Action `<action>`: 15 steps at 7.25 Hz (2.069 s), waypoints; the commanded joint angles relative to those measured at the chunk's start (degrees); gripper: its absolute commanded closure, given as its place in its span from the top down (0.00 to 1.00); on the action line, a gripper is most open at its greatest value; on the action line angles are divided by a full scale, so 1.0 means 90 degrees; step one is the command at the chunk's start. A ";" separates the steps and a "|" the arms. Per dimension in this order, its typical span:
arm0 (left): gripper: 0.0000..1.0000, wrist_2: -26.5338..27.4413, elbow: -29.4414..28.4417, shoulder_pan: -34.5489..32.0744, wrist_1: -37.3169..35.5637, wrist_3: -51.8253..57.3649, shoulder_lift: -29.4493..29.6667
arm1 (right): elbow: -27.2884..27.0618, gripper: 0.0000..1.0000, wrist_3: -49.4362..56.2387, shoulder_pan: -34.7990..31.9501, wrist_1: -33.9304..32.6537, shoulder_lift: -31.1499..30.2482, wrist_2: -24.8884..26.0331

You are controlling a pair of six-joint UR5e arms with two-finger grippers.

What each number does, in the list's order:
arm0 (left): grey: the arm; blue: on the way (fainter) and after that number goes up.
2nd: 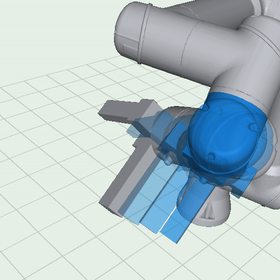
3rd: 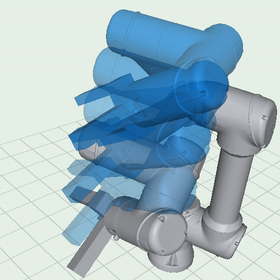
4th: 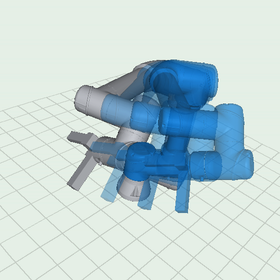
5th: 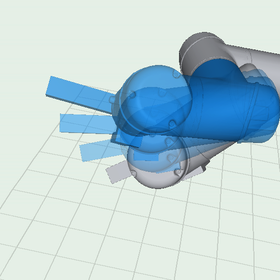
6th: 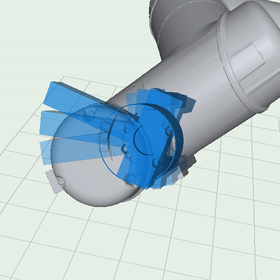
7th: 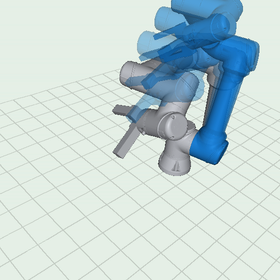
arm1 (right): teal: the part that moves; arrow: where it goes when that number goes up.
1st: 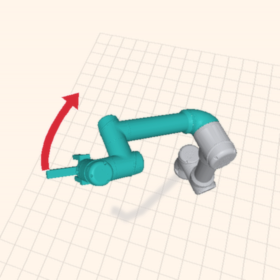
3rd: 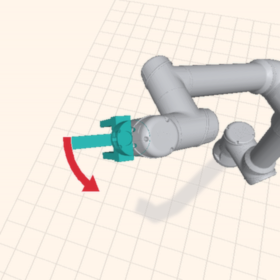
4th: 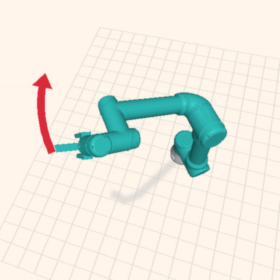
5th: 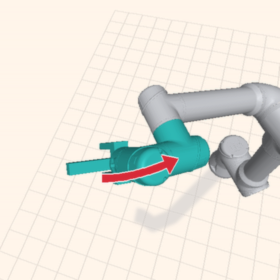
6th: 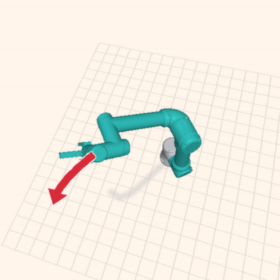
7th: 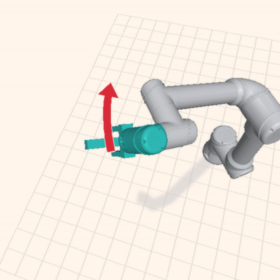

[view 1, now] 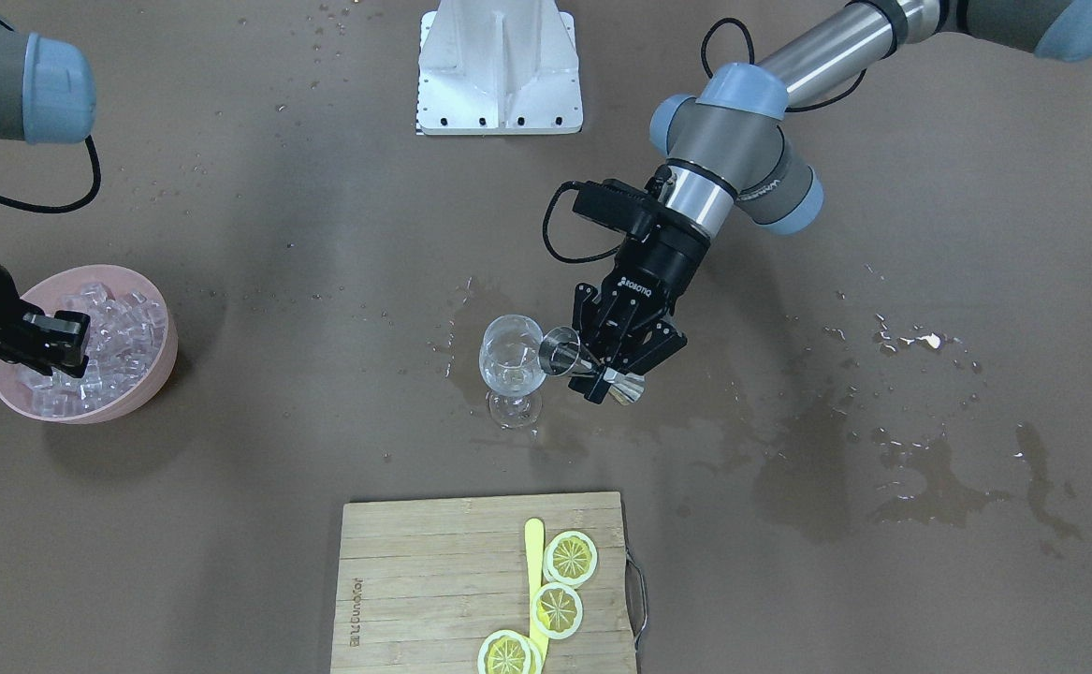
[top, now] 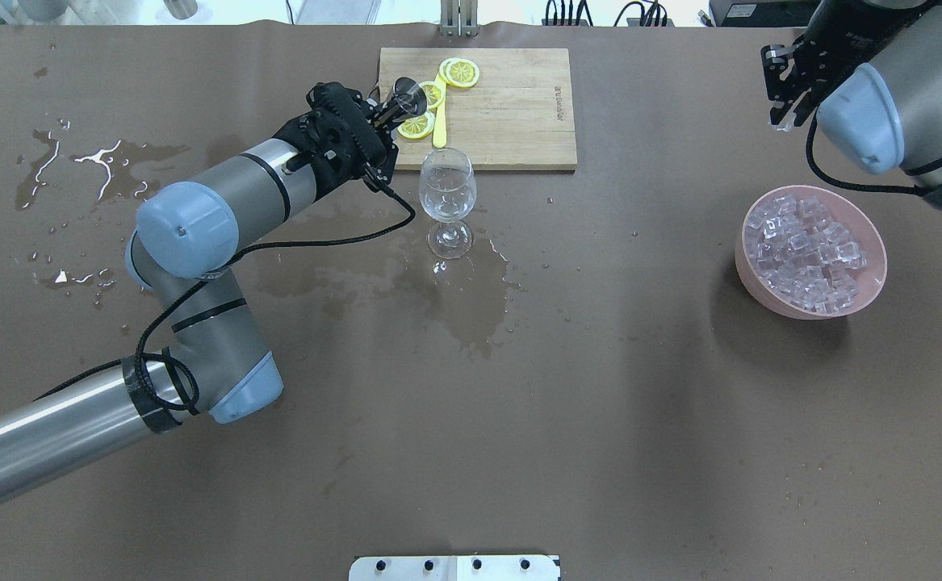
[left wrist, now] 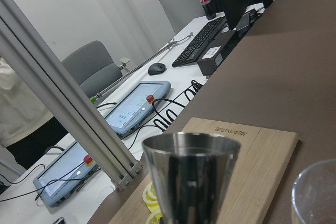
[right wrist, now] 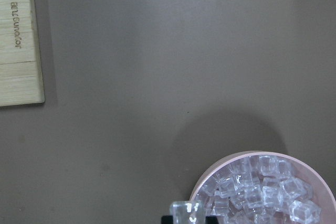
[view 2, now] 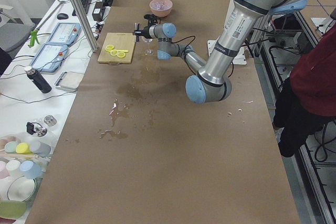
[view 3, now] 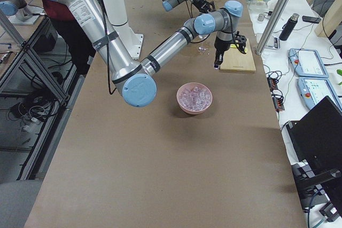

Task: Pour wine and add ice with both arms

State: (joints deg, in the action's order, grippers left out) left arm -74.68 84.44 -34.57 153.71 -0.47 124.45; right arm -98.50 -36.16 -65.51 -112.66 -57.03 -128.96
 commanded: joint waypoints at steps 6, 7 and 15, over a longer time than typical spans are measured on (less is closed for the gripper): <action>0.00 0.0573 0.0003 0.0266 -0.0009 0.1759 0.0078 | -0.0003 0.26 -0.0415 0.0218 -0.0403 0.0291 -0.0144; 0.00 0.0583 0.0003 0.0296 -0.0125 0.1780 0.0059 | -0.0003 0.26 -0.0561 0.0228 -0.0412 0.0369 -0.0144; 0.00 0.0740 0.0013 0.0316 -0.0165 0.3349 0.0088 | 0.0269 0.26 -0.1548 0.0316 -0.0422 0.1422 -0.0105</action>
State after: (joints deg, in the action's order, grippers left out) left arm -68.06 84.61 -31.78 152.26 27.47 125.04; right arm -97.65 -49.76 -62.71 -116.46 -46.34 -129.94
